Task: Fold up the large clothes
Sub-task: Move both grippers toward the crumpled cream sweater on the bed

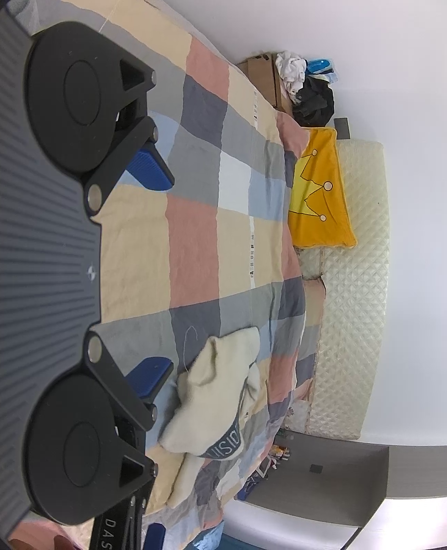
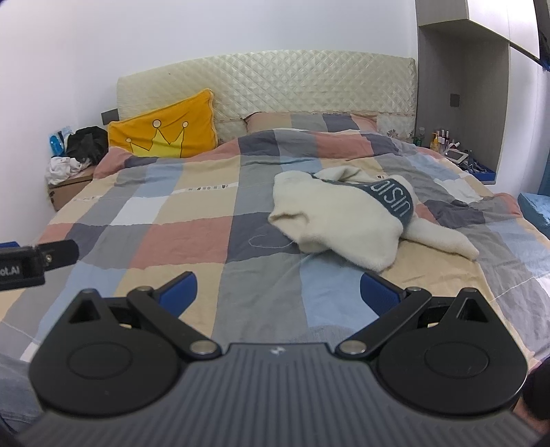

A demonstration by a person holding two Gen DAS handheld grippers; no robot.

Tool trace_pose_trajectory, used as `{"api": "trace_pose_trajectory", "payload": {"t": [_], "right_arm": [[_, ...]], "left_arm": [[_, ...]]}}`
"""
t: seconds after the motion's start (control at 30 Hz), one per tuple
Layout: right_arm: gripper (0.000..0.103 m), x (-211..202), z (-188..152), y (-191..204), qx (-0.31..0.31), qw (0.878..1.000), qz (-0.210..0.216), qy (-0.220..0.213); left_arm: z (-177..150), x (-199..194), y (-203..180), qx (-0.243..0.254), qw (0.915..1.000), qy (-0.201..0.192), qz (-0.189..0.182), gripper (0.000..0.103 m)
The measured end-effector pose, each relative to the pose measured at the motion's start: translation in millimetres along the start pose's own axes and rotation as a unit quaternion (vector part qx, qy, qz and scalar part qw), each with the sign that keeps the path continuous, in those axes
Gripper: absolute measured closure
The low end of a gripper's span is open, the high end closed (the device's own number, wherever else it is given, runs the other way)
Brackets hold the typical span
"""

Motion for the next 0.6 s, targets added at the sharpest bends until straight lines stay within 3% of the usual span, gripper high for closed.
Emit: {"api": "trace_pose_trajectory", "payload": {"t": [0.6], "right_arm": [[0.000,5,-1,1,0.006,1.000,-0.005,0.002]], "left_arm": [[-7,12,-1,-0.002,0.9998,0.007,-0.019,0.000]]}}
Point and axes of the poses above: each gripper's, at about its wrist camera, not at the fingertips, and x roughly the way its jaws point, y to its left, z to its top, the point moved 2 cm from there along x, roughly the way its jaws point, and after that the axes turned 2 degrees about z, right-handed, at the moved point
